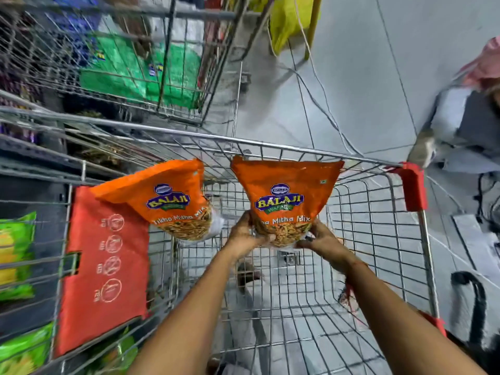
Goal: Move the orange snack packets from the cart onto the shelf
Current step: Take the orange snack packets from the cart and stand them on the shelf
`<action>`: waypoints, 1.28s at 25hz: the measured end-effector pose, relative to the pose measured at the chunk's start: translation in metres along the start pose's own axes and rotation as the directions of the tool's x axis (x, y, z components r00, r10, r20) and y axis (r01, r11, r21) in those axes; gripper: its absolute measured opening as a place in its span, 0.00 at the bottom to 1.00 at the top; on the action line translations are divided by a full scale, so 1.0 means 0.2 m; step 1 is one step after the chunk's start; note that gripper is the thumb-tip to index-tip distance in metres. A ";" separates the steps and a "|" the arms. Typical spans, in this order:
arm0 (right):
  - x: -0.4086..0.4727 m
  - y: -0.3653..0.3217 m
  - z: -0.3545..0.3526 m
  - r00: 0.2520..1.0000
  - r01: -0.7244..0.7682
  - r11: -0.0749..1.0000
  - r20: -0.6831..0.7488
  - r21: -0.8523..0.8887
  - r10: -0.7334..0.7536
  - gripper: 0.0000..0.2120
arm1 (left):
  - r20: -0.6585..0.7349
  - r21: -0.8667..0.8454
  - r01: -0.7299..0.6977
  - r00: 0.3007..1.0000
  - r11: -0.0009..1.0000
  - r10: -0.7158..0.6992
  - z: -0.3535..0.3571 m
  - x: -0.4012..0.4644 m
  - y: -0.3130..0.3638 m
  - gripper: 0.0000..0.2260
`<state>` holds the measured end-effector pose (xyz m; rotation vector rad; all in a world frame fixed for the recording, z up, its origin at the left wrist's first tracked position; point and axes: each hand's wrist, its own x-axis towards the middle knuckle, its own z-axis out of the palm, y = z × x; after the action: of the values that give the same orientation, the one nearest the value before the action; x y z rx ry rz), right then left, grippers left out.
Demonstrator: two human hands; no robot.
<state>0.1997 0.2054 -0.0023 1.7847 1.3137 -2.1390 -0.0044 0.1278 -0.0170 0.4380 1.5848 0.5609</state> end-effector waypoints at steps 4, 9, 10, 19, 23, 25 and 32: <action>-0.03 0.02 0.02 0.999 -0.010 0.999 0.032 0.052 0.008 0.30 | -0.008 -0.062 -0.025 1.000 0.998 0.024 0.03 -0.08 0.02 0.32; -0.22 -0.03 0.12 0.996 0.054 0.998 0.068 0.022 -0.056 0.27 | -0.036 -0.015 -0.128 0.991 0.992 0.127 -0.06 -0.35 0.06 0.34; -0.27 -0.07 0.15 0.993 0.083 0.996 0.081 0.025 -0.085 0.27 | -0.054 -0.018 -0.150 0.987 0.988 0.149 -0.09 -0.43 0.08 0.33; -1.13 -0.64 0.82 0.757 0.600 0.798 0.277 0.064 -0.591 0.24 | -0.502 0.019 -0.587 0.694 0.809 0.516 -0.56 -1.76 0.13 0.28; -1.72 -0.91 1.28 0.454 0.797 0.578 0.458 0.176 -0.764 0.23 | -0.752 0.266 -0.662 0.312 0.701 0.580 -0.72 -2.60 0.09 0.29; -2.03 -0.98 1.53 0.280 0.849 0.468 0.543 0.244 -0.792 0.23 | -0.809 0.412 -0.623 0.086 0.666 0.581 -0.76 -3.06 0.01 0.30; -2.99 -0.94 2.33 -0.229 0.829 0.261 0.727 0.495 -0.648 0.22 | -0.860 0.499 -0.554 -0.414 0.667 0.299 -0.61 -4.24 -0.44 0.31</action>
<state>-0.0672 -0.2373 0.5833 -0.8682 2.2567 -2.3979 -0.0434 -0.4518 0.6181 0.5384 2.8376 2.2336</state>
